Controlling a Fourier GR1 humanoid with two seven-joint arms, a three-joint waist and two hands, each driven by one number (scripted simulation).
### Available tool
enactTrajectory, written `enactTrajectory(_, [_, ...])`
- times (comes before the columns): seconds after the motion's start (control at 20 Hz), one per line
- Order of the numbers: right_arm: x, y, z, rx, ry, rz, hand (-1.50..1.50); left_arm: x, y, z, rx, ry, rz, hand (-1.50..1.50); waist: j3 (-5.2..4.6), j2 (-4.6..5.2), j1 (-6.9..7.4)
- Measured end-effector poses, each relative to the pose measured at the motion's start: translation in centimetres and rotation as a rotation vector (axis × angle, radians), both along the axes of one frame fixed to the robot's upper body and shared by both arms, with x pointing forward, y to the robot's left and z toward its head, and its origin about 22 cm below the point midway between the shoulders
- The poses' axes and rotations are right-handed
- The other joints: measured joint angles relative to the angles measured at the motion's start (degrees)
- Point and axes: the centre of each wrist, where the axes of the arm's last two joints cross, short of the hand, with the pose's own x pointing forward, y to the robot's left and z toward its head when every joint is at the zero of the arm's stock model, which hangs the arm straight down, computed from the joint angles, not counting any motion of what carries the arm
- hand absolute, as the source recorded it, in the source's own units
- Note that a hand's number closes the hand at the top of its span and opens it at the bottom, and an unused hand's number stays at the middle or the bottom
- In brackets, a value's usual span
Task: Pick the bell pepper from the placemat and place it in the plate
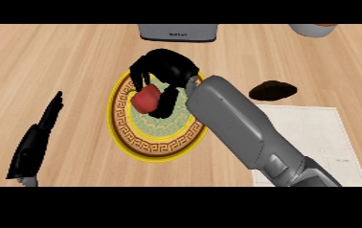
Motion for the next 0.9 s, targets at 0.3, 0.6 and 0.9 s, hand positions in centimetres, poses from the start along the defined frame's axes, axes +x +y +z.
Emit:
enactTrajectory(0.3, [-0.8, 0.8, -2.6, -0.003, 0.069, -0.077, -1.50, 0.1, -0.8, 0.1, -0.007, 0.002, -0.007, 0.00, 0.01, 0.10, 0.39])
enactTrajectory(0.6, [-0.2, 0.4, -2.2, 0.204, 0.126, -0.136, -1.50, 0.2, 0.1, -0.2, -0.010, -0.001, 0.005, 0.00, 0.02, 0.14, -0.07])
enactTrajectory(0.9, [2.2, -1.8, -1.0, 0.383, 0.197, -0.285, -1.50, 0.2, 0.8, 0.2, -0.005, 0.004, 0.019, 0.00, 0.03, 0.04, -0.92])
